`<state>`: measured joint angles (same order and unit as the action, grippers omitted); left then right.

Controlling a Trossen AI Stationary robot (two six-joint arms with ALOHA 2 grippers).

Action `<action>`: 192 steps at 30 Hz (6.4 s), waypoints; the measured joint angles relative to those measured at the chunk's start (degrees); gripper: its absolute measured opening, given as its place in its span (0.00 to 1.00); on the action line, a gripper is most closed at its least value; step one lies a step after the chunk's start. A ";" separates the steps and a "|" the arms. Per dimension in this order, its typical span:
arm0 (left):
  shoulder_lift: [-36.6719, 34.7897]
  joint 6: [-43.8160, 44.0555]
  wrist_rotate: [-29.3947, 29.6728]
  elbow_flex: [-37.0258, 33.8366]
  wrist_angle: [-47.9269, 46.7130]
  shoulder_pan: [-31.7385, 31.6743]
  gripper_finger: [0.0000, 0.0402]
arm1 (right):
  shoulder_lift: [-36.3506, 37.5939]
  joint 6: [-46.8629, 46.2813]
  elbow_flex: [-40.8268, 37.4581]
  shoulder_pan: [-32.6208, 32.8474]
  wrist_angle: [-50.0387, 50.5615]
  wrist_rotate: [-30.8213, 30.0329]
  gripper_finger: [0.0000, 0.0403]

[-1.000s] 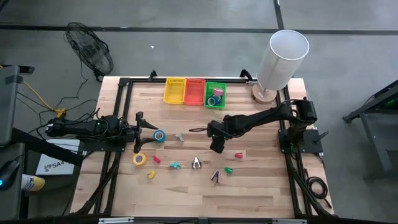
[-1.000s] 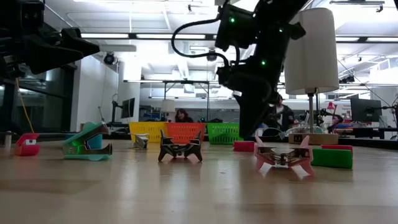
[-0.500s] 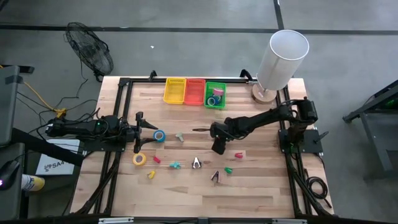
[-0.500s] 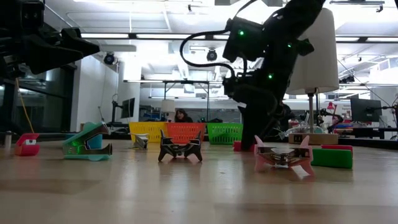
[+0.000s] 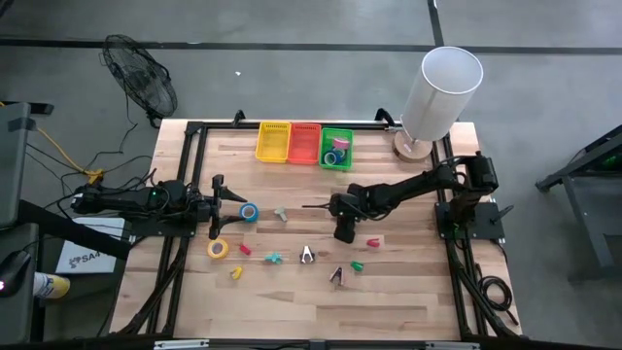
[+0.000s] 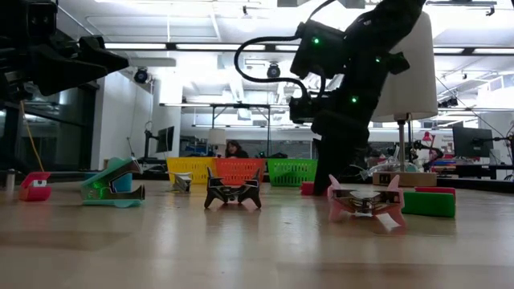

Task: Pick and place Stapler, Stapler remover, tape
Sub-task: Put the top red stapler into the orange basket, then put the right red stapler into the orange basket

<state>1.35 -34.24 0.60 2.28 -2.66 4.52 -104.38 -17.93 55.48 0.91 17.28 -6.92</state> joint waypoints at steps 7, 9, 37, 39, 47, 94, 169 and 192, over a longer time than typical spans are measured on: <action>0.02 0.00 0.00 0.00 0.00 0.02 0.59 | -0.07 -0.11 -0.06 0.02 -0.45 0.00 0.28; 0.02 0.00 -0.02 0.00 0.00 0.02 0.59 | -0.10 -0.11 -0.07 0.02 -0.85 -0.03 0.25; 0.01 0.00 -0.01 0.00 0.00 0.01 0.59 | -0.35 0.53 -0.15 -9.17 -30.22 -1.63 0.13; 0.02 0.00 0.00 0.00 0.00 0.02 0.59 | -0.33 2.51 -0.15 -10.87 -32.17 0.33 0.13; 0.01 0.00 -0.01 0.00 0.00 0.01 0.59 | -0.28 8.13 2.33 -16.73 -33.92 4.39 0.14; 0.01 0.00 0.00 0.00 0.00 0.01 0.59 | -7.16 24.39 34.89 -28.22 -1.38 8.92 0.14; 0.02 0.00 0.00 0.00 0.00 0.02 0.59 | -9.60 19.62 44.00 -23.80 40.72 8.90 0.40; 0.00 0.00 0.00 0.00 0.00 0.02 0.59 | -8.31 10.91 29.40 -7.25 48.93 8.92 0.39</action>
<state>1.34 -34.24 0.60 2.28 -2.66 4.54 -112.68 -7.03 84.88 -6.34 66.21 2.00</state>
